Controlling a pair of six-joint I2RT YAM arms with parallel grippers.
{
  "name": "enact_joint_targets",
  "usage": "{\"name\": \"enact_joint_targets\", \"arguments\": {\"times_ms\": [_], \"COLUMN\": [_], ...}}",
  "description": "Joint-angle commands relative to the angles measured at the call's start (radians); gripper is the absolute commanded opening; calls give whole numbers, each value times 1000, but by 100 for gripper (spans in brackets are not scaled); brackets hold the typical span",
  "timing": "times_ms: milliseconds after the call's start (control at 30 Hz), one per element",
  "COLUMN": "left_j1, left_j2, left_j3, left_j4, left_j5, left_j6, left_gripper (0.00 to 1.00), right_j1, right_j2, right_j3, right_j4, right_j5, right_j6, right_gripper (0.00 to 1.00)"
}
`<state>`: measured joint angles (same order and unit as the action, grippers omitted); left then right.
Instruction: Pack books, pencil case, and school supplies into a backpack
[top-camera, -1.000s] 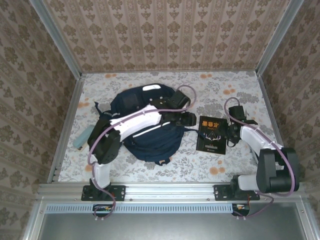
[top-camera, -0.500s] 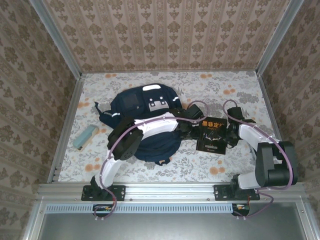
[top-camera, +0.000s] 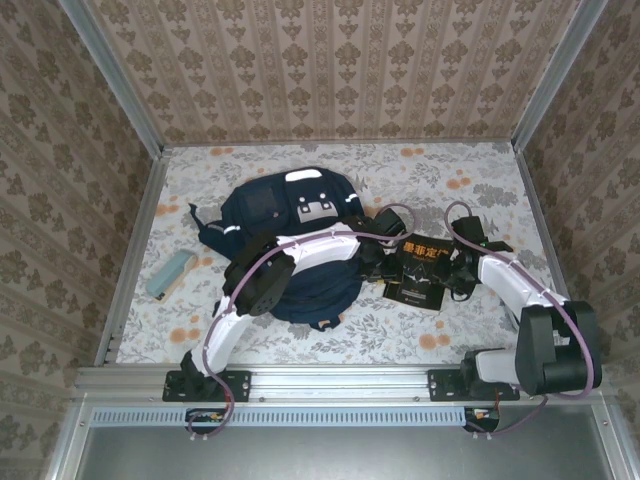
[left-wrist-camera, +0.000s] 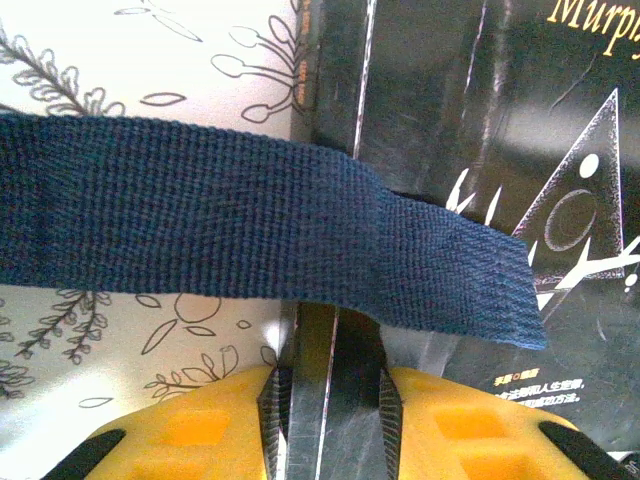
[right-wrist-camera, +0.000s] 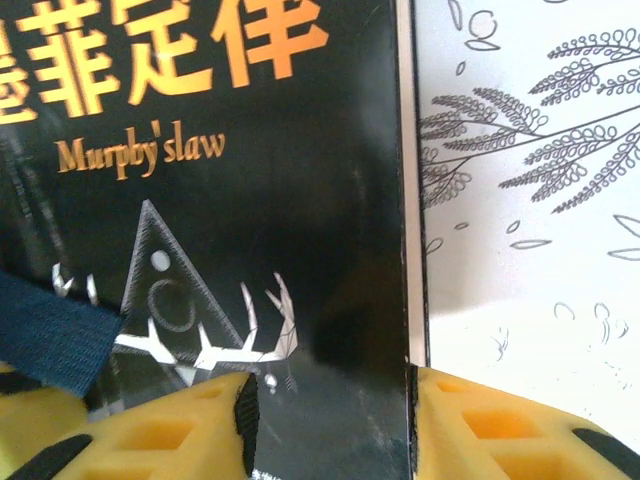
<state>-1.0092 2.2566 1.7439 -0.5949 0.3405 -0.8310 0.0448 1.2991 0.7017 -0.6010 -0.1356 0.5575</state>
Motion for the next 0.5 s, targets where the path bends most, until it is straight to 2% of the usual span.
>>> {"name": "enact_joint_targets", "arguments": {"times_ms": [0,133,200,333,467], "left_j1": [-18,-16,-15,-12,8], "left_j2": [37,38,36,8,-65], "left_j3": [22,22,22,8,-10], "left_j4": [15,17,15,18,10], "left_j5": [43,43,42,17,-4], "left_j6": [-14,-13,-11,-2,23], "left_gripper": [32,32,32,32,41], "right_j1": [41,49,52,65,75], "right_j2": [-42,-40,-37,-50,-114], "right_j3": [45,51,51,74,112], "right_j4": [-35,-43,-48,-88,-123], "right_j5": [-96,-84,-70,13,73], "right_j6": [31,33,33,27,9], "right_gripper": [40,29,21,7,0]}}
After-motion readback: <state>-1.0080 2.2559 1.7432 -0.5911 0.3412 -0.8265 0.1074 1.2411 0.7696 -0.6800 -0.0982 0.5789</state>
